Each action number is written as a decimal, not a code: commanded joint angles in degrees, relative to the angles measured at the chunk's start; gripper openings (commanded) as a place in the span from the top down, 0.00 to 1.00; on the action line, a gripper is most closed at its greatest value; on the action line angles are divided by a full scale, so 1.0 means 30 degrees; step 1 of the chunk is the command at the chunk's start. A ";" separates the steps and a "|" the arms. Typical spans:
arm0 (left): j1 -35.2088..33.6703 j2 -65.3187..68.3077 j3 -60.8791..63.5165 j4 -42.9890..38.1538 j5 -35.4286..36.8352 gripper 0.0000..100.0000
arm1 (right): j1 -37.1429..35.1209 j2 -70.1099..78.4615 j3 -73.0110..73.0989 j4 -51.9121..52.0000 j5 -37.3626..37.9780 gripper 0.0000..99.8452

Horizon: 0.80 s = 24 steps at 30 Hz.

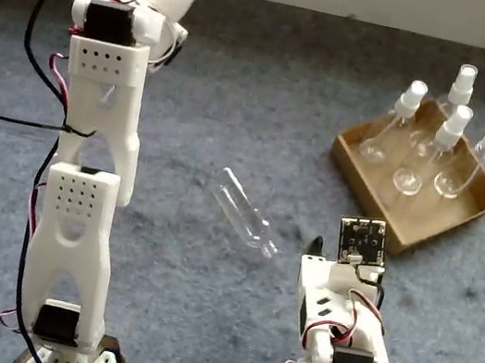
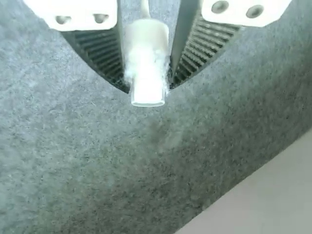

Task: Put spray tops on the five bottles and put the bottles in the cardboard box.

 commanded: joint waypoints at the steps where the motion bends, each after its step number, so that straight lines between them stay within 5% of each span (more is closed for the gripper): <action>1: -0.0220 -0.3414 0.2212 0.0264 0.0234 0.98 | 0.0161 -0.0249 0.2652 0.0073 0.0234 0.69; 20: 0.0396 -1.7626 2.1993 0.0147 0.0352 0.98 | 0.0161 -0.0249 0.2652 0.0044 0.0264 0.69; 24: 0.0396 -1.9150 2.5040 0.0117 0.3048 0.98 | 0.0161 -0.0249 0.2652 0.0044 0.0264 0.69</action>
